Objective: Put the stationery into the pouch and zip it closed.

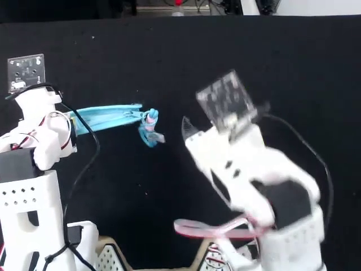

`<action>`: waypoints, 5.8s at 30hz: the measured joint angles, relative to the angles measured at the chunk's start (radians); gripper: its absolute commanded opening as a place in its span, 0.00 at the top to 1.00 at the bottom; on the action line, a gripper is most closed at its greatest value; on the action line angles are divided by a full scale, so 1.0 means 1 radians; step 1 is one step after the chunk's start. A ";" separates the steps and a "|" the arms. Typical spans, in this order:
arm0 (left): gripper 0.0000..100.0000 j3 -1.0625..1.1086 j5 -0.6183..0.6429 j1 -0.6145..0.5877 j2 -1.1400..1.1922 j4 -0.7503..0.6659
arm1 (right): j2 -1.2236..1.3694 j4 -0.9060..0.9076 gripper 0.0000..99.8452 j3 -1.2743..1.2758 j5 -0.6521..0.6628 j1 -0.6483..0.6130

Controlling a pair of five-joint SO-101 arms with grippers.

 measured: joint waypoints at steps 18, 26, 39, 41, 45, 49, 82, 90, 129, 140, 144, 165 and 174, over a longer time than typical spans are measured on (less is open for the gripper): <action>0.97 0.000 0.000 -0.003 0.000 0.000 | 0.818 0.060 0.84 -0.302 -0.002 0.356; 0.97 0.000 0.000 -0.005 0.000 0.000 | 1.034 0.060 0.84 -0.382 0.021 0.445; 0.97 0.020 0.000 -0.006 -0.002 0.000 | 1.212 0.035 0.84 -0.391 0.157 0.497; 0.97 0.020 0.000 -0.006 -0.002 0.000 | 1.223 -0.008 0.85 -0.404 0.164 0.497; 0.97 0.020 0.000 -0.006 -0.002 0.000 | 1.284 -0.091 0.85 -0.491 0.169 0.497; 0.97 0.020 0.000 -0.006 -0.002 0.000 | 1.395 -0.110 0.85 -0.640 0.169 0.499; 0.97 0.031 0.000 -0.006 -0.003 -0.002 | 2.180 0.316 0.99 -1.877 0.394 0.585; 0.97 0.031 0.000 -0.006 -0.003 -0.002 | 2.180 0.319 0.99 -1.840 0.347 0.704; 0.97 0.032 0.000 -0.006 -0.003 -0.002 | 1.031 -0.358 0.81 0.201 0.701 1.083; 0.97 0.038 0.000 -0.006 -0.003 0.000 | 1.031 -0.365 0.88 0.215 0.749 1.083; 0.97 0.038 0.000 -0.006 -0.003 0.000 | 1.031 -0.334 0.88 0.215 0.790 1.073; 0.97 0.041 0.000 -0.006 -0.003 0.000 | 1.178 -0.273 0.88 0.097 0.848 1.086; 0.97 0.041 0.000 -0.006 -0.003 0.000 | 1.200 -0.250 0.99 0.058 0.852 1.091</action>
